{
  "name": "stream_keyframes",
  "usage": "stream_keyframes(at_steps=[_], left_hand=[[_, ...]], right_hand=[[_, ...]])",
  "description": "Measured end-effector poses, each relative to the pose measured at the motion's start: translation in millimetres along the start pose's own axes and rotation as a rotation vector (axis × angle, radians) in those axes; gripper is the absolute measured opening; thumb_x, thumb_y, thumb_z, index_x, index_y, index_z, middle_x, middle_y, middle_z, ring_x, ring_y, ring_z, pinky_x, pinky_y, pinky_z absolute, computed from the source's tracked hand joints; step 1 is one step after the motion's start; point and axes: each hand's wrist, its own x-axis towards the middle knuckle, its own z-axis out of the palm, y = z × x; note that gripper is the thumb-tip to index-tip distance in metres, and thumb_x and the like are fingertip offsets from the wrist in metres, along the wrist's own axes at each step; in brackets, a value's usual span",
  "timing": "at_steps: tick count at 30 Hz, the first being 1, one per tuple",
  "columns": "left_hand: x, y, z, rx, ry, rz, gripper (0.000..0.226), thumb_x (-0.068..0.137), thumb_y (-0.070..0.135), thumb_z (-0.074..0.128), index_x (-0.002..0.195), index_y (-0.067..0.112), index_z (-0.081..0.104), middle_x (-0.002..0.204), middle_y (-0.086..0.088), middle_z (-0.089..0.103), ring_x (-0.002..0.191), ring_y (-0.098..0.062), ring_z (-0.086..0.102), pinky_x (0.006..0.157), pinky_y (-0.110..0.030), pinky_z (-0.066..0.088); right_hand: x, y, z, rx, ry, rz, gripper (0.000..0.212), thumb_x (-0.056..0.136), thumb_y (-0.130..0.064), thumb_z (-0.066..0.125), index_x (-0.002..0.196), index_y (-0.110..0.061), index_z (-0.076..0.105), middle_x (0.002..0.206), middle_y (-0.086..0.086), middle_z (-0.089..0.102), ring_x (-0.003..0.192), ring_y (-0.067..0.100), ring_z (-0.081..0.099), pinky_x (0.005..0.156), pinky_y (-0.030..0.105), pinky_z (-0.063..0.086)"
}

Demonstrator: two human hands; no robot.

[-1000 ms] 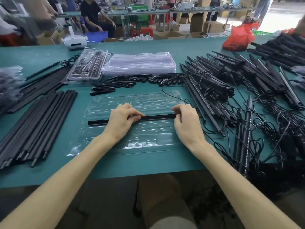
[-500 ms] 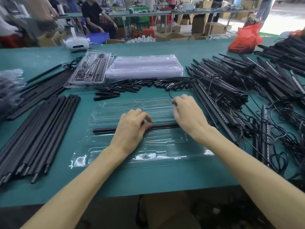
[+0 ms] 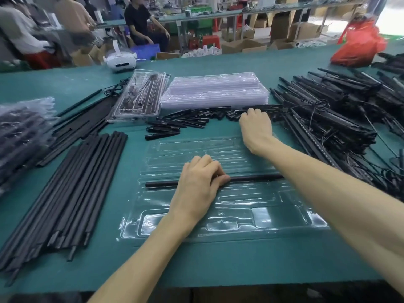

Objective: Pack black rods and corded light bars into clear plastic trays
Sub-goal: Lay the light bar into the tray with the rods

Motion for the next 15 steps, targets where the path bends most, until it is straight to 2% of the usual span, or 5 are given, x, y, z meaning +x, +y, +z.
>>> stream_keyframes(at_steps=[5, 9, 12, 15], left_hand=[[1, -3, 0, 0.002, -0.002, -0.003, 0.016, 0.094, 0.035, 0.067, 0.084, 0.024, 0.062, 0.085, 0.014, 0.054, 0.086, -0.01, 0.045, 0.085, -0.027, 0.036], [-1, -4, 0, 0.001, -0.005, -0.003, 0.016, 0.094, 0.035, 0.068, 0.084, 0.024, 0.062, 0.085, 0.014, 0.053, 0.085, -0.01, 0.044, 0.086, -0.028, 0.037], [0, -7, 1, -0.006, -0.007, -0.009, 0.017, 0.093, 0.036, 0.068, 0.084, 0.023, 0.063, 0.084, 0.015, 0.052, 0.084, -0.009, 0.044, 0.086, -0.028, 0.037], [1, -7, 1, -0.025, -0.009, -0.011, 0.017, 0.092, 0.036, 0.069, 0.084, 0.023, 0.064, 0.084, 0.015, 0.053, 0.085, -0.01, 0.045, 0.086, -0.03, 0.039]], right_hand=[[-1, 9, -6, -0.141, 0.042, -0.137, 0.049, 0.063, -0.002, 0.082, 0.108, -0.009, 0.064, 0.114, 0.011, 0.06, 0.11, 0.03, 0.053, 0.095, 0.037, 0.04], [-5, 17, -5, -0.07, 0.168, -0.24, 0.038, 0.074, 0.003, 0.075, 0.108, -0.004, 0.059, 0.111, 0.014, 0.061, 0.106, 0.034, 0.054, 0.093, 0.039, 0.04], [-14, 14, -16, 0.248, 0.361, -0.213, 0.013, 0.1, -0.011, 0.057, 0.11, -0.003, 0.057, 0.109, 0.015, 0.062, 0.1, 0.031, 0.056, 0.089, 0.038, 0.043], [-38, 10, -40, 0.707, 0.41, -0.105, 0.019, 0.104, -0.019, 0.052, 0.106, -0.002, 0.06, 0.101, 0.013, 0.064, 0.088, 0.027, 0.059, 0.081, 0.039, 0.048]])
